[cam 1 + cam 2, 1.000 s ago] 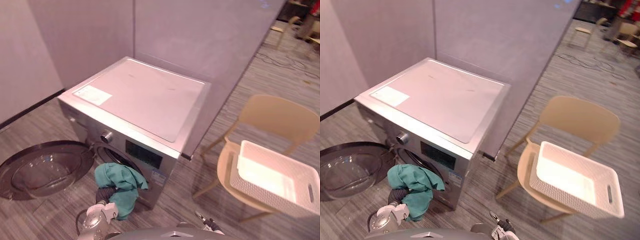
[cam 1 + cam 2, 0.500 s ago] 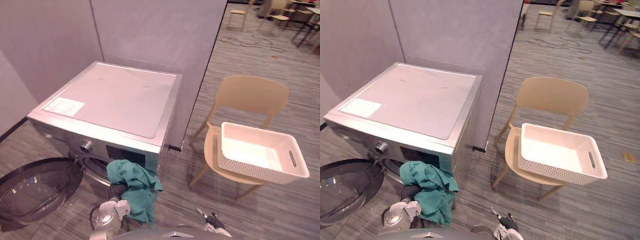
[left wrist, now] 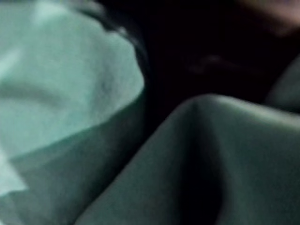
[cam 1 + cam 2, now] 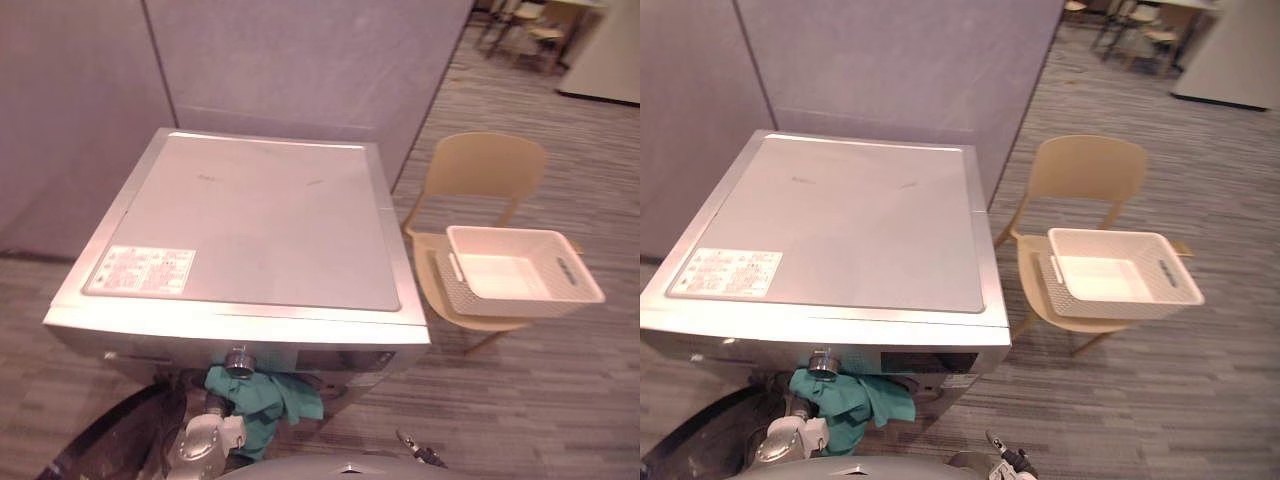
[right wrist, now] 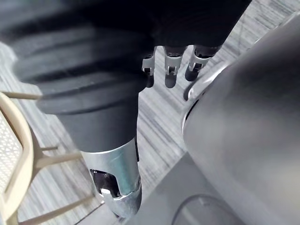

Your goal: Pick up the laundry basket with both hands and put the clothes into the washing machine.

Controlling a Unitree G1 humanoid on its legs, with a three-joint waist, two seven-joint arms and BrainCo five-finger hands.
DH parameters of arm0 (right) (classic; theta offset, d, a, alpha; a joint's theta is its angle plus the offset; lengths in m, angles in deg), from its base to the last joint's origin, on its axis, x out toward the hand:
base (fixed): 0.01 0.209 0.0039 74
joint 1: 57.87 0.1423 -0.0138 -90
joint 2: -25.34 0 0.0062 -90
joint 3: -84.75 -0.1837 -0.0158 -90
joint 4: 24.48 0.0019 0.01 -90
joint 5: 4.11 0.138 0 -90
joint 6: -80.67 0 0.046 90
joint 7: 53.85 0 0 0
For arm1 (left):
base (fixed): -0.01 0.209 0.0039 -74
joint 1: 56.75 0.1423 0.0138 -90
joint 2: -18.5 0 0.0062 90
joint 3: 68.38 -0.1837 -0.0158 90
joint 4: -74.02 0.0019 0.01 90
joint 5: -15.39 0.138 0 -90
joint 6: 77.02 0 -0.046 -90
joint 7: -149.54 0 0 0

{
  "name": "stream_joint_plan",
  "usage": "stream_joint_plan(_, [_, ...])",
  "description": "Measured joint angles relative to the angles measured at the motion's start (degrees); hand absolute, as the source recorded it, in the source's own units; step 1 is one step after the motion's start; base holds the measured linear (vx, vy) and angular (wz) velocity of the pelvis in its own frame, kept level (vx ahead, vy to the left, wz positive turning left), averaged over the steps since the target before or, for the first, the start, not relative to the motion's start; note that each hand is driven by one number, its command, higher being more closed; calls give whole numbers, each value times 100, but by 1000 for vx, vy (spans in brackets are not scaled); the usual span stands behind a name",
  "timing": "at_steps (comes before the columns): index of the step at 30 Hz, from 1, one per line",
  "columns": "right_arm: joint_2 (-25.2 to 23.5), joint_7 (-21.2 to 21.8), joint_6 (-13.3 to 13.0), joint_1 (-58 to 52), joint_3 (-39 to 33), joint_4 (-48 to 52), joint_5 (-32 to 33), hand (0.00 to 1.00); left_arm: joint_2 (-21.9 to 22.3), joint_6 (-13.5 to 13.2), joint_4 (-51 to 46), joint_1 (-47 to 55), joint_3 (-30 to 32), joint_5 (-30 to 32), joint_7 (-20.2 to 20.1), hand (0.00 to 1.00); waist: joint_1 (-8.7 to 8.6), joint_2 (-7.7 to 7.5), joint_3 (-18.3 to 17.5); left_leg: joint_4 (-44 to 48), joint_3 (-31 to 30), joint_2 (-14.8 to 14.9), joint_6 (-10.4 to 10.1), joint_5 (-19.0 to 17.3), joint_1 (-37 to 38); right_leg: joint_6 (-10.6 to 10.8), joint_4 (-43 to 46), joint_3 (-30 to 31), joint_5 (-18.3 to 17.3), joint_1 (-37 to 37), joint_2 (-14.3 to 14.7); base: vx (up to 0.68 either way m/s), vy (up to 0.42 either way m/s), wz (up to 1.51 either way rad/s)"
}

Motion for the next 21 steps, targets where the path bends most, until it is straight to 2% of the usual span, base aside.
stream_joint_plan(1, [-10, 3, 2, -48, 21, 54, -2, 0, 11, 1, 25, 0, 8, -1, 9, 100, -3, -1, 6, -74, 89, -1, 25, 16, 81, 37, 125, -63, -200, -1, 147, -38, 147, -65])
stream_joint_plan(3, [2, 16, -15, -101, 190, 110, -7, 0, 121, -1, 45, 33, 180, -8, 48, 100, 23, -9, 16, -168, 349, -58, 39, 23, 221, 95, 208, -151, -844, 98, 577, -89, 35, -56])
stream_joint_plan(6, [-14, 26, -23, -95, 218, 137, -3, 0, 178, -17, 56, -50, 206, -14, 49, 100, 3, -102, 109, -219, 362, -178, 25, 3, 238, 114, -337, -62, -1336, 388, 701, -179, -66, -21])
stream_joint_plan(7, [-15, 34, -24, -94, 222, 176, -8, 0, 225, -21, 50, -66, 205, -14, 36, 100, -1, -106, 161, -284, 352, -168, 7, 30, 271, 67, -375, -94, -1365, 421, 712, -196, -74, 17])
stream_joint_plan(10, [30, 38, -52, -226, 226, 357, -12, 0, 550, -25, 50, -27, 231, -17, 28, 100, 71, 39, 156, -891, 216, -133, -37, 360, 500, 49, -657, -185, -1324, 541, 828, -93, -75, 23])
stream_joint_plan(12, [53, 85, -47, -225, 312, 370, -213, 0, 567, -27, 49, -18, 179, -26, -45, 100, 162, 67, 138, -1202, 232, -46, -41, 552, 562, 23, -973, -206, -1212, 609, 974, -7, -51, 4])
stream_joint_plan(14, [61, 91, -49, -250, 513, 467, -291, 0, 569, -27, 8, -11, 197, -66, -40, 100, 226, 82, 144, -1212, 242, -37, -47, 590, 534, -5, -1018, -216, -1141, 633, 990, 34, -11, 0])
stream_joint_plan(15, [73, 97, -58, -251, 682, 566, -390, 0, 562, -28, -90, 23, 191, -65, -45, 100, 236, 92, 198, -1029, 223, -64, -40, 577, 440, -9, -927, -293, -1121, 610, 917, 85, 18, 14])
stream_joint_plan(16, [77, 111, -69, -278, 714, 557, -434, 0, 555, -29, -156, 19, 194, -63, -57, 100, 233, -22, 217, -820, 205, -73, -52, 576, 357, 47, -830, -315, -1107, 601, 857, 93, 34, 33])
stream_joint_plan(17, [70, 131, -48, -229, 763, 550, -450, 0, 554, -29, -318, 33, 200, -63, -69, 100, 242, -17, 360, -236, 218, -143, -63, 557, 118, 64, -652, -406, -1130, 581, 698, 80, 45, 37])
stream_joint_plan(19, [81, 136, -24, -135, 828, 551, -477, 0, 581, -26, -588, 108, 194, -64, -94, 100, 285, -102, 444, 551, 295, -192, -43, 544, -248, 69, -506, -461, -1132, 606, 507, 25, 65, 26])
stream_joint_plan(20, [134, 138, 0, -54, 861, 557, -621, 0, 617, -28, -790, 201, 192, -67, -114, 100, 342, -54, 501, 832, 375, -188, 23, 496, -344, 59, -479, -461, -1136, 606, 425, -15, 88, -3])
stream_joint_plan(21, [201, 131, 1, -7, 874, 566, -673, 0, 611, -24, -871, 241, 181, -75, -154, 100, 389, -31, 557, 1167, 461, -80, 285, 229, -408, 48, -467, -462, -1133, 610, 399, -36, 136, -24])
